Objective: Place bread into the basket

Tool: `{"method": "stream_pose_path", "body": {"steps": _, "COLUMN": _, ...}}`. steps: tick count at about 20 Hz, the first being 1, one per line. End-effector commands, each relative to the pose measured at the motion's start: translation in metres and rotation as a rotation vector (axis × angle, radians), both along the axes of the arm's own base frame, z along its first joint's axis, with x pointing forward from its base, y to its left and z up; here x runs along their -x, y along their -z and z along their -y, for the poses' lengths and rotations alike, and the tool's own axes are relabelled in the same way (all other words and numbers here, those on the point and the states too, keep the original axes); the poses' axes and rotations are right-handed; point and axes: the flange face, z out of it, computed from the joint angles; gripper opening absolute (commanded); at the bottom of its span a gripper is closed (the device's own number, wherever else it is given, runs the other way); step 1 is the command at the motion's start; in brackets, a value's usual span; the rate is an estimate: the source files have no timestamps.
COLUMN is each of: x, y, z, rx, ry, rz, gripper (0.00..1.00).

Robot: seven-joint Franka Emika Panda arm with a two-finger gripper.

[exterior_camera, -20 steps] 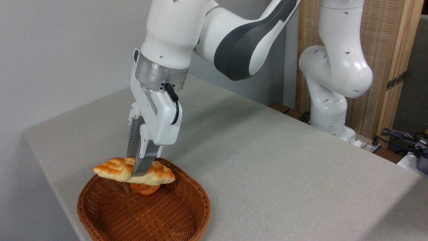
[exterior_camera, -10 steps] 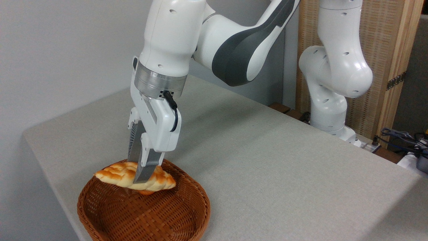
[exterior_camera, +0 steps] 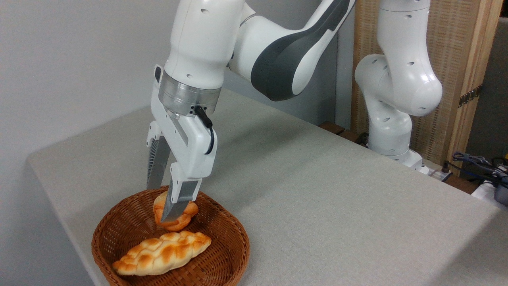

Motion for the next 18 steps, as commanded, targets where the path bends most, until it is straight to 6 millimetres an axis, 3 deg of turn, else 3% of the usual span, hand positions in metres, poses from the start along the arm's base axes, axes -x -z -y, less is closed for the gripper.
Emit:
{"method": "stream_pose_path", "body": {"steps": 1, "x": 0.006, "y": -0.014, "z": 0.011, "rx": 0.001, "ry": -0.11, "rz": -0.038, "gripper": 1.0}}
{"method": "stream_pose_path", "body": {"steps": 5, "x": 0.013, "y": -0.025, "z": 0.043, "rx": -0.046, "ry": -0.135, "rz": -0.098, "gripper": 1.0}}
{"method": "stream_pose_path", "body": {"steps": 12, "x": 0.025, "y": -0.055, "z": 0.057, "rx": -0.104, "ry": -0.155, "rz": -0.254, "gripper": 1.0}}
{"method": "stream_pose_path", "body": {"steps": 18, "x": 0.028, "y": -0.054, "z": 0.059, "rx": -0.164, "ry": -0.192, "rz": -0.284, "gripper": 1.0}}
